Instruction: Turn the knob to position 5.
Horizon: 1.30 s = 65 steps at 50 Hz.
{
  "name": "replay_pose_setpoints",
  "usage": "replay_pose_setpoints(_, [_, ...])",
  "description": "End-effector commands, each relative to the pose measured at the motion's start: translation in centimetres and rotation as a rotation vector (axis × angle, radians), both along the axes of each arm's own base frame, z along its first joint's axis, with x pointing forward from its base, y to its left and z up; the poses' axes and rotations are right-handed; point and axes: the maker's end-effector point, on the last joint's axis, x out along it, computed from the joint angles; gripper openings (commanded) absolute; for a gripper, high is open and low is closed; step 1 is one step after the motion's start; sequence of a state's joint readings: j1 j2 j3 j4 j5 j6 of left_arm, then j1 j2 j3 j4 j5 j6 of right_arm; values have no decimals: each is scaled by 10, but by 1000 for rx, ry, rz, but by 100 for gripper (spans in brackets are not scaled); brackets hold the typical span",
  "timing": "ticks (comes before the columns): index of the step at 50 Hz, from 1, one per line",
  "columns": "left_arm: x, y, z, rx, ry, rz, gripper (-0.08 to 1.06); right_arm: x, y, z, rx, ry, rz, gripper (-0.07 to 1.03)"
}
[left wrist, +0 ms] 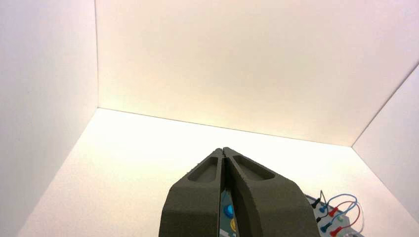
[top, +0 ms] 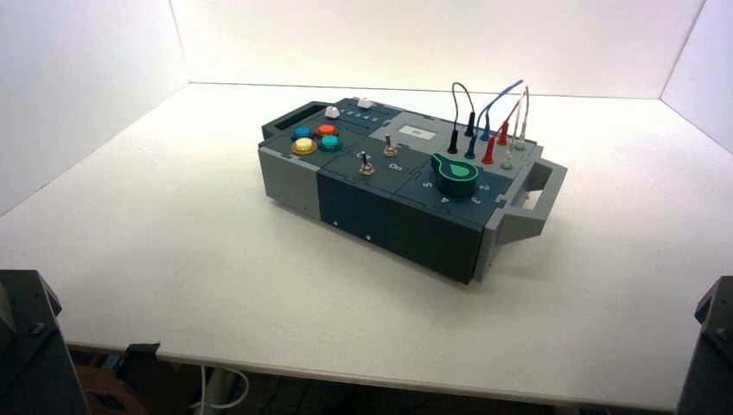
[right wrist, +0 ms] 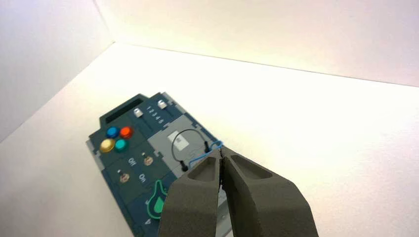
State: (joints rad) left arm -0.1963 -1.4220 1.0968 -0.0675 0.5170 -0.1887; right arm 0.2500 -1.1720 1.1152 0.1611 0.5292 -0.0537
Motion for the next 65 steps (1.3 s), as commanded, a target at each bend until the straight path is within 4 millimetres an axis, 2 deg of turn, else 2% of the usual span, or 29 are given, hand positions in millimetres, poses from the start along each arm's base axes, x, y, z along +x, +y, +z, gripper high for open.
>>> replay_pose_setpoints(1, [-2, -1, 0, -4, -7, -5, -3, 1, 9, 6, 3, -4, 42, -2])
replay_pose_setpoints(20, [-23, 2, -11, -9, -14, -14, -3, -1, 17, -2, -13, 48, 84, -2])
replay_pose_setpoints(28, [-29, 3, -11, -15, -44, -15, -3, 1, 27, -26, -48, 180, 120, -2])
replay_pose_setpoints(35, [-29, 3, -11, -18, -43, -14, -3, 5, 47, -50, -95, 317, 192, -2])
replay_pose_setpoints(43, [-28, 2, -13, -18, -31, -16, -3, 20, 70, -60, -131, 407, 245, -2])
replay_pose_setpoints(54, [-23, 2, -17, -9, -6, -14, -3, 48, 88, -58, -144, 453, 249, -2])
replay_pose_setpoints(65, [-22, 2, -18, -5, 2, -14, -3, 59, 104, -84, -182, 543, 272, -2])
